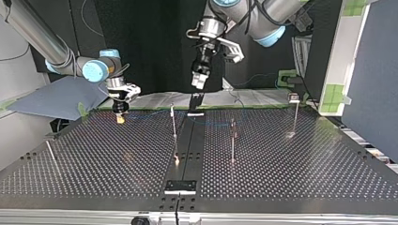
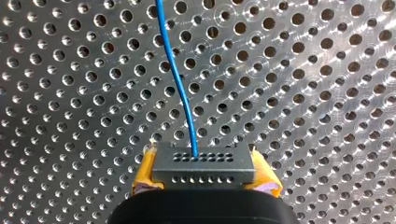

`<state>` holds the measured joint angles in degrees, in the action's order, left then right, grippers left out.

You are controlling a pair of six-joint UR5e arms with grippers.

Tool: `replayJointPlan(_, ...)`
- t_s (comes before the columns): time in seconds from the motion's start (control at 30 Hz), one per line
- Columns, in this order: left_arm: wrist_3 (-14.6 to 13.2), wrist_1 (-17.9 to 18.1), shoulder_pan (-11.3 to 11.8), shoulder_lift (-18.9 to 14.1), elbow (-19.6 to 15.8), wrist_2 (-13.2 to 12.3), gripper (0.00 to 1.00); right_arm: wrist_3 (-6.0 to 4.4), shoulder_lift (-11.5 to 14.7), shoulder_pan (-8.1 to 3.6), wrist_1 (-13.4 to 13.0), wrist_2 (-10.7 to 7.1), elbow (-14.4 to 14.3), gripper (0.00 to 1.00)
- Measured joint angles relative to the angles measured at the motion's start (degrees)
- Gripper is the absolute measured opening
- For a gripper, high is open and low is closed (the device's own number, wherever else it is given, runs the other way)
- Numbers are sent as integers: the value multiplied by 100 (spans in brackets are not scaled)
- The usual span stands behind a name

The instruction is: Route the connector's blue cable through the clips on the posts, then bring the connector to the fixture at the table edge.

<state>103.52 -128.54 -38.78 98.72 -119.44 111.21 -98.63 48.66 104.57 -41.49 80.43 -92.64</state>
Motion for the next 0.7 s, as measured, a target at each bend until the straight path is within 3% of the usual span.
replayJointPlan(0.5, 22, 289, 29, -778, -787, 26, 100, 0, -2, 4, -9, 0, -2, 2)
replayJointPlan(0.7, 151, 599, 74, -846, -1128, -3, 100, 4, -8, 20, -2, 0, -2, 2)
